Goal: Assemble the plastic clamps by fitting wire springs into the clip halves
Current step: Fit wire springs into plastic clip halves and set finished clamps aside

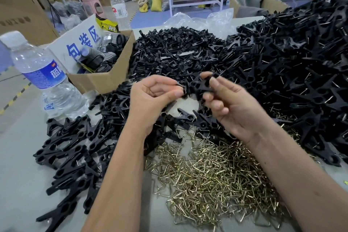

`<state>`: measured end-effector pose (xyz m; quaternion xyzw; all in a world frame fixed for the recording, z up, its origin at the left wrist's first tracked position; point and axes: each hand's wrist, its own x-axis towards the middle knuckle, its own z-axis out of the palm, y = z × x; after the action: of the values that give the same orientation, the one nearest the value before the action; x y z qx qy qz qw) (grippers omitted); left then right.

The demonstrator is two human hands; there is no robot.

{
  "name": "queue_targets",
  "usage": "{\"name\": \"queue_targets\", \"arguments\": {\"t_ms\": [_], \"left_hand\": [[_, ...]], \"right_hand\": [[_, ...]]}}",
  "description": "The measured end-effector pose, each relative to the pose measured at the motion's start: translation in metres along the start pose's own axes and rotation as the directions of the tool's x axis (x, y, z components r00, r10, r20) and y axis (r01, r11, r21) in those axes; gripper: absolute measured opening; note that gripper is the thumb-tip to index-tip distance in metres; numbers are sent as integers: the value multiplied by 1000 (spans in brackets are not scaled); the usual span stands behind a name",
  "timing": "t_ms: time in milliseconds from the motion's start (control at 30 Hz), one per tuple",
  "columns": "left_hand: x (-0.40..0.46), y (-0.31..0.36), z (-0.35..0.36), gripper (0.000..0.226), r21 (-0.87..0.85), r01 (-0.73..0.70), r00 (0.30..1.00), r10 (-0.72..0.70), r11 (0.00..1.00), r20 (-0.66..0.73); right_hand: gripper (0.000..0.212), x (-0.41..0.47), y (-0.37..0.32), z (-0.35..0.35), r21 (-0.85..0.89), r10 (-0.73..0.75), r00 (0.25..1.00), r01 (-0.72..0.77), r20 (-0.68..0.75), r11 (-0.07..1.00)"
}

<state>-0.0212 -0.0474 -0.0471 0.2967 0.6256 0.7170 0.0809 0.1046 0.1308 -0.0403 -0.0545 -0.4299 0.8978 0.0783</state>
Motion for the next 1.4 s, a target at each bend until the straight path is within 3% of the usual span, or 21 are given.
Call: {"name": "queue_targets", "arguments": {"t_ms": [67, 133, 200, 233, 267, 333, 400, 467, 567, 667, 833, 933, 1033, 1067, 1100, 1167, 1200, 1267, 1400], "left_hand": [[4, 3, -11, 20, 20, 11, 978, -7, 1000, -207], [9, 6, -24, 18, 97, 49, 932, -10, 994, -363], [17, 6, -33, 17, 294, 138, 904, 1, 946, -427], [21, 6, -37, 16, 413, 192, 907, 0, 890, -421], [27, 6, -39, 16, 525, 244, 917, -17, 816, -399], [37, 6, -39, 17, 680, 306, 939, -93, 666, -332], [47, 4, -35, 17, 763, 297, 955, -152, 575, -256], [56, 1, -27, 18, 831, 225, 973, -165, 509, -162], [67, -7, -15, 30, 909, 142, 973, -225, 392, -55], [75, -11, -13, 26, 902, 183, 958, -278, 391, -74], [78, -6, -24, 32, 902, 278, 937, -298, 329, -180], [77, -4, -28, 32, 906, 307, 932, -287, 293, -223], [77, -2, -24, 30, 928, 307, 940, -217, 211, -262], [77, -2, -23, 32, 927, 290, 950, -190, 236, -249], [77, -3, -21, 35, 901, 271, 958, -188, 340, -218], [76, -1, -18, 38, 681, 323, 941, -298, 657, -159], [74, 2, -15, 38, 516, 393, 914, -383, 761, -132], [70, 2, -10, 39, 285, 471, 881, -464, 835, -95], [64, -4, -8, 33, 206, 467, 882, -438, 860, -172]], "right_hand": [[30, 9, -18, -2, -222, -181, 967, 140, -178, 965], [37, 23, -38, -3, -557, -447, 842, 225, -301, 799], [37, 40, -50, -4, -829, -667, 689, 173, -284, 532], [30, 48, -52, -1, -906, -725, 654, 141, -217, 399], [21, 57, -51, 6, -956, -737, 666, 126, -116, 264], [7, 72, -40, 24, -992, -558, 822, 125, 114, -20], [14, 89, -22, 40, -953, -231, 957, 107, 176, -282], [25, 106, -8, 47, -881, -81, 985, 96, 149, -463], [42, 126, 4, 51, -788, 8, 990, 117, 141, -605], [45, 139, 6, 50, -772, 85, 990, 141, 113, -619], [39, 145, 5, 38, -859, 105, 981, 196, 165, -473], [40, 143, 6, 29, -863, 64, 968, 245, 242, -442], [35, 136, 4, 21, -910, -19, 955, 276, 296, -310], [34, 133, 3, 20, -920, -46, 953, 277, 301, -278], [34, 130, 2, 18, -927, -69, 951, 277, 303, -253], [33, 125, 2, 18, -942, -110, 948, 273, 297, -196], [33, 123, 1, 17, -951, -135, 948, 266, 288, -160], [34, 120, 1, 18, -964, -175, 949, 252, 263, -83], [30, 115, -2, 17, -976, -179, 962, 215, 205, 37]]}}
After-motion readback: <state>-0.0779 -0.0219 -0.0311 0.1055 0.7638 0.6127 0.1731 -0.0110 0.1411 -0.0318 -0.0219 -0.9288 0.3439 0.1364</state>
